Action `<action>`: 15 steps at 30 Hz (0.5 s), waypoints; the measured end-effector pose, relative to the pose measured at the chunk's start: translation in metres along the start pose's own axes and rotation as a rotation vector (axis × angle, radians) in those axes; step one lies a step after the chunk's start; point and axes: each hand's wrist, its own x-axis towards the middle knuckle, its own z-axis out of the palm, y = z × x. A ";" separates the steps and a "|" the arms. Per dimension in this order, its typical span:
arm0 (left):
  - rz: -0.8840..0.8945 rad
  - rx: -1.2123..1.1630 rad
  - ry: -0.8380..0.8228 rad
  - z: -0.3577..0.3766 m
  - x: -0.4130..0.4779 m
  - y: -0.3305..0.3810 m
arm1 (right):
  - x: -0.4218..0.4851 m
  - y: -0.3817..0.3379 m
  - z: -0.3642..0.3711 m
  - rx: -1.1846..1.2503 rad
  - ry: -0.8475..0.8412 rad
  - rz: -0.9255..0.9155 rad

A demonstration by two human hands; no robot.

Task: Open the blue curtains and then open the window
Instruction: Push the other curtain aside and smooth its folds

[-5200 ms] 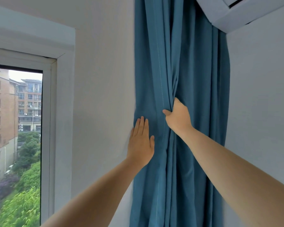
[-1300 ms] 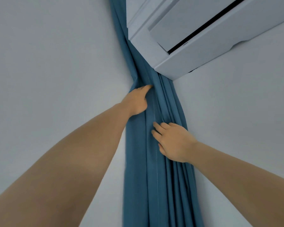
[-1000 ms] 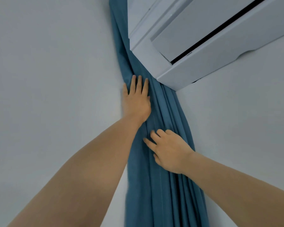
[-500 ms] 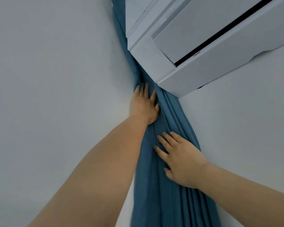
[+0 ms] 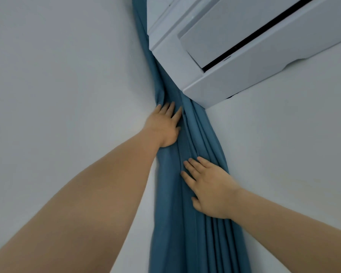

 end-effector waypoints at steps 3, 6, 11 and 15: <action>-0.007 0.066 0.014 0.000 -0.029 0.005 | -0.012 -0.012 0.000 0.010 -0.025 -0.028; -0.004 0.080 0.005 0.002 -0.055 0.013 | -0.023 -0.025 -0.001 0.019 -0.023 -0.074; 0.074 0.106 -0.095 0.005 -0.105 0.025 | -0.055 -0.060 0.007 0.070 -0.064 -0.220; 0.152 0.005 -0.154 0.006 -0.142 0.048 | -0.086 -0.092 0.013 0.137 -0.058 -0.357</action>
